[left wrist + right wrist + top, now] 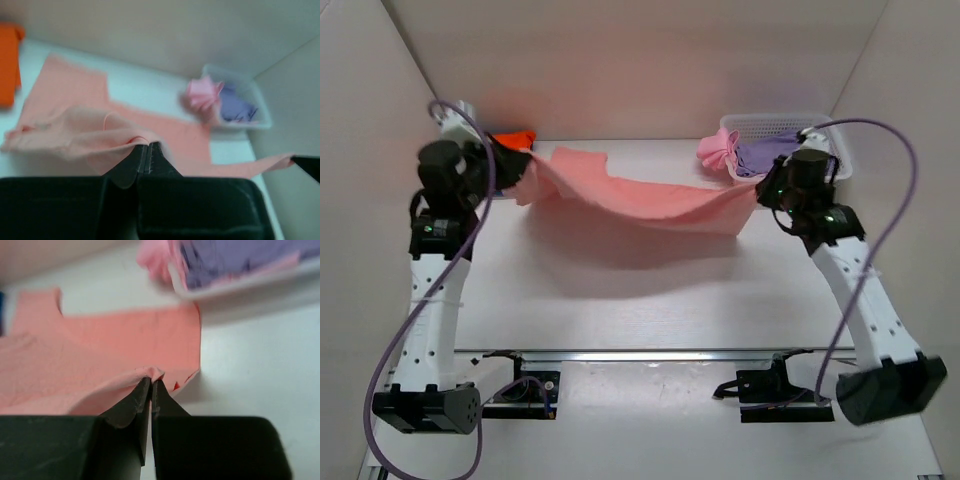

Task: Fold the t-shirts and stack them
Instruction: Flatten out the tshirt

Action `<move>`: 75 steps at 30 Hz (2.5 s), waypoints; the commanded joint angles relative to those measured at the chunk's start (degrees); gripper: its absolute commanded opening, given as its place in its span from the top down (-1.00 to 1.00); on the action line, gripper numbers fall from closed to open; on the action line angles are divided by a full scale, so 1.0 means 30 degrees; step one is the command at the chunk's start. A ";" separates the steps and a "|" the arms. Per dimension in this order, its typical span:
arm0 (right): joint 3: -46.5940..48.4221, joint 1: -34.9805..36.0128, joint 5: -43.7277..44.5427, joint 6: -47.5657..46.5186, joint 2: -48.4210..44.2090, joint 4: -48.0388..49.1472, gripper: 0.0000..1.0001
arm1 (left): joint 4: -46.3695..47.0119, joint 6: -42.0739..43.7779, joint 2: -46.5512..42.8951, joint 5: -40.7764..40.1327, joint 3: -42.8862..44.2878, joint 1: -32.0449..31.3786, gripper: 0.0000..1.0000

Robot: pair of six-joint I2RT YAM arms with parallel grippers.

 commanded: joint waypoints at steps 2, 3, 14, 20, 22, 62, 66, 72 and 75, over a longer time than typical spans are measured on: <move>0.2128 0.0235 0.0863 -0.2252 -0.3975 0.1208 1.00 | -0.0575 -0.0515 0.0251 0.0553 0.6029 0.1085 1.00; 0.2511 0.0235 0.0778 -0.2689 -0.4621 0.1265 1.00 | -0.0926 -0.0427 0.0281 0.0201 0.7371 0.0737 1.00; 0.8284 -0.6095 -0.7245 -0.2751 -0.4893 0.0295 0.99 | -0.2980 0.1478 0.0456 -0.5864 1.3595 -0.2723 1.00; 0.9428 -0.0150 -0.3384 -0.3747 0.0460 0.0766 1.00 | -0.0902 -0.0160 0.3030 -0.2090 1.0906 0.0203 1.00; 0.9954 0.0087 -0.3997 -0.3691 0.2252 0.0855 1.00 | -0.0462 -0.0104 0.3941 -0.1737 1.0404 0.0322 1.00; -0.3743 -0.2369 -0.4697 -0.3164 0.1793 -0.1985 0.99 | -0.2743 0.0572 -0.4872 -0.0418 -1.1092 -0.1375 1.00; -0.6241 -0.3339 -0.4760 -0.3045 0.1204 -0.3096 1.00 | -0.3183 -0.0159 -0.5635 -0.0035 -1.3357 -0.1786 1.00; -0.7065 -0.4014 -0.4906 -0.3630 0.1934 -0.3889 1.00 | -0.5320 -0.1682 -0.5928 -0.1203 -1.3855 -0.2399 1.00; -0.6919 -0.3693 -0.5024 -0.3718 0.2462 -0.4503 1.00 | -0.7018 -0.2708 -0.6804 -0.2494 -1.3126 -0.3161 1.00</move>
